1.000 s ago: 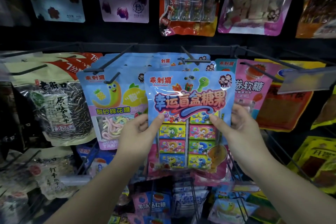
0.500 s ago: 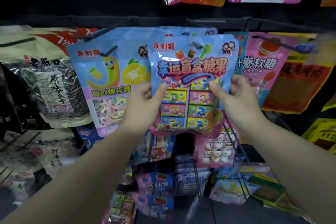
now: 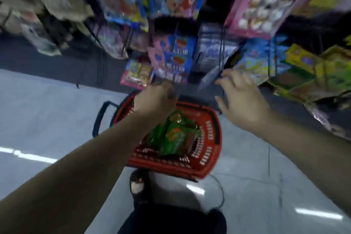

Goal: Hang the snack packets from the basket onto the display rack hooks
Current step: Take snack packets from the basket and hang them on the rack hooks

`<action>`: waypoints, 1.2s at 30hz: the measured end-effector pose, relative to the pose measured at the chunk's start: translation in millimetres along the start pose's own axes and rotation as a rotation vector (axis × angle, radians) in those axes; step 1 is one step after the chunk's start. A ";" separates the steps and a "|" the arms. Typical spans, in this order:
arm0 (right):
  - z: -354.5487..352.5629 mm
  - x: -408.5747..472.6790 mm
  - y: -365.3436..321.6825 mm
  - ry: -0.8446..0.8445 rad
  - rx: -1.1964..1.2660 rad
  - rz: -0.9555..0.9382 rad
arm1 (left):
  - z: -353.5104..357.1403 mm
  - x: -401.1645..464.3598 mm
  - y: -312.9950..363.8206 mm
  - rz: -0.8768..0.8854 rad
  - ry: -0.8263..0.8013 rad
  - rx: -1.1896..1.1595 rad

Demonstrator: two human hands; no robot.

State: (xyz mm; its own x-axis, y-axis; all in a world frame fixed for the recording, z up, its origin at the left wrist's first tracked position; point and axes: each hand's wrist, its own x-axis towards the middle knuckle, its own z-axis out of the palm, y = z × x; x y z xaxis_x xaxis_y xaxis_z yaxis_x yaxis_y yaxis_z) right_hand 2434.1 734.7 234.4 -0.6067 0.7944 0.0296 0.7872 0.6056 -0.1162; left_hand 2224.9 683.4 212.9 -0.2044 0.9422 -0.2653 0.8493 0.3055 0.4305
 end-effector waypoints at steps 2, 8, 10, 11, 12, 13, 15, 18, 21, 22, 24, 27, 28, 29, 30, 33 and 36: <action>52.3 -19.9 -6.0 -0.196 -0.123 -0.114 | 55.2 -19.0 -28.3 -0.114 -0.157 0.060; 193.3 -37.1 -13.2 -0.563 -0.296 -0.247 | 204.4 -45.2 -114.2 -0.362 -0.473 0.208; 242.1 -31.5 -15.4 -0.682 -0.300 -0.211 | 242.9 -43.6 -134.4 -0.386 -0.533 0.289; 265.2 -27.2 -17.7 -0.714 -0.289 -0.169 | 258.8 -42.0 -143.3 -0.390 -0.556 0.320; 286.0 -21.6 -20.5 -0.717 -0.270 -0.126 | 273.2 -40.6 -151.9 -0.396 -0.575 0.336; 306.8 -17.2 -22.5 -0.721 -0.252 -0.083 | 286.7 -38.7 -160.6 -0.414 -0.592 0.338; 341.1 -6.8 -26.0 -0.753 -0.221 0.001 | 306.7 -33.2 -172.8 -0.470 -0.609 0.303; 378.0 8.1 -28.9 -0.819 -0.063 0.190 | 323.6 -21.3 -178.3 -0.530 -0.606 0.239; 394.3 15.0 -27.1 -0.861 0.192 0.344 | 327.3 -13.9 -181.3 -0.577 -0.566 0.132; 393.3 15.0 -24.3 -0.836 0.258 0.358 | 326.5 -13.8 -182.9 -0.589 -0.538 0.092; 385.5 11.4 -15.7 -0.764 0.401 0.367 | 320.9 -15.8 -185.9 -0.625 -0.429 -0.047; 367.2 0.5 1.9 -0.650 0.620 0.450 | 303.9 -19.1 -193.8 -0.624 -0.207 -0.491; 360.4 -3.2 8.7 -0.629 0.687 0.491 | 297.4 -19.9 -194.4 -0.643 -0.168 -0.676; 354.1 -6.6 14.3 -0.615 0.758 0.533 | 292.1 -20.6 -194.4 -0.657 -0.159 -0.845; 346.9 -9.2 17.7 -0.603 0.833 0.574 | 287.9 -21.9 -193.1 -0.642 -0.172 -0.983; 330.4 -15.4 19.9 -0.544 1.056 0.685 | 286.5 -22.0 -183.1 -0.528 -0.232 -1.188; 327.7 -27.5 18.6 -0.516 1.136 0.746 | 298.9 -7.4 -178.9 -0.576 -0.171 -0.999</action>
State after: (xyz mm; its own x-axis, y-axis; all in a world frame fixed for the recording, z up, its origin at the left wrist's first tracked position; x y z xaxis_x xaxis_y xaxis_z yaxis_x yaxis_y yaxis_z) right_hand 2429.3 708.6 -93.9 -0.2678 0.6484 -0.7126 0.5697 -0.4899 -0.6599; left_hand 2220.0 580.7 -120.0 -0.3022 0.6215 -0.7227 -0.1241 0.7261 0.6763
